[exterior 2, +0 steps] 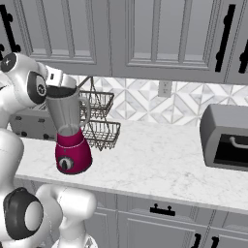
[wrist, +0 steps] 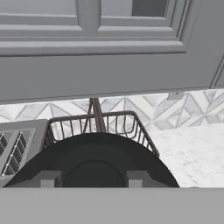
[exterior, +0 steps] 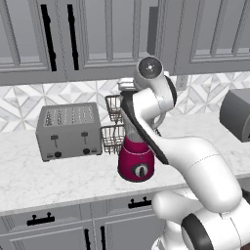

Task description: Close the lid blender by securely placing the lid on top.

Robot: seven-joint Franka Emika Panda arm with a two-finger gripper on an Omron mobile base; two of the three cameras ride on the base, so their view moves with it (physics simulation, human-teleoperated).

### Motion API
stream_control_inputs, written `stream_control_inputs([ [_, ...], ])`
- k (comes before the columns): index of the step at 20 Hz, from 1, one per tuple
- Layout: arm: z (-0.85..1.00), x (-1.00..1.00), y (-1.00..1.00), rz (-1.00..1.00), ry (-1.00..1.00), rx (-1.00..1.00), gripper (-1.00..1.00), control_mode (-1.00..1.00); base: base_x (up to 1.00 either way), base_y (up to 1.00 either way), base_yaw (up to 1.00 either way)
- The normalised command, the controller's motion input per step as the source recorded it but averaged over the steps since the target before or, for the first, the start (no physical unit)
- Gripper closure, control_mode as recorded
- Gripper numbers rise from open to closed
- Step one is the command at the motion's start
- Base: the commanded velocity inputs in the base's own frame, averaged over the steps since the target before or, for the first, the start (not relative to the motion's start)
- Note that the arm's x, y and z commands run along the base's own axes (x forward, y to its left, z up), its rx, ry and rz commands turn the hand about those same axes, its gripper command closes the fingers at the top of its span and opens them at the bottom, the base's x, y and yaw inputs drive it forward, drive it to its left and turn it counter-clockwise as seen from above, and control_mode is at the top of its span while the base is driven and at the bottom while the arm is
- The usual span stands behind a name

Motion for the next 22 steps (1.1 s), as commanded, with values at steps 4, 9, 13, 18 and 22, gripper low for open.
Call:
stream_control_inputs([
  [4,-0.03,-0.14,-0.29,0.00,0.06,-0.09,1.00,-1.00,0.00,0.00,0.00],
  [9,-0.05,-0.05,-0.09,0.00,0.02,-0.04,1.00,-1.00,0.00,0.00,0.00],
  [13,-0.28,-0.02,0.00,0.00,0.00,0.00,1.00,-1.00,0.00,0.00,0.00],
  [18,-0.54,-0.13,0.00,-0.06,0.00,0.00,1.00,-1.00,0.00,0.00,0.00],
  [22,-0.54,-0.02,0.00,-0.12,0.00,0.06,1.00,-1.00,0.00,0.00,0.00],
])
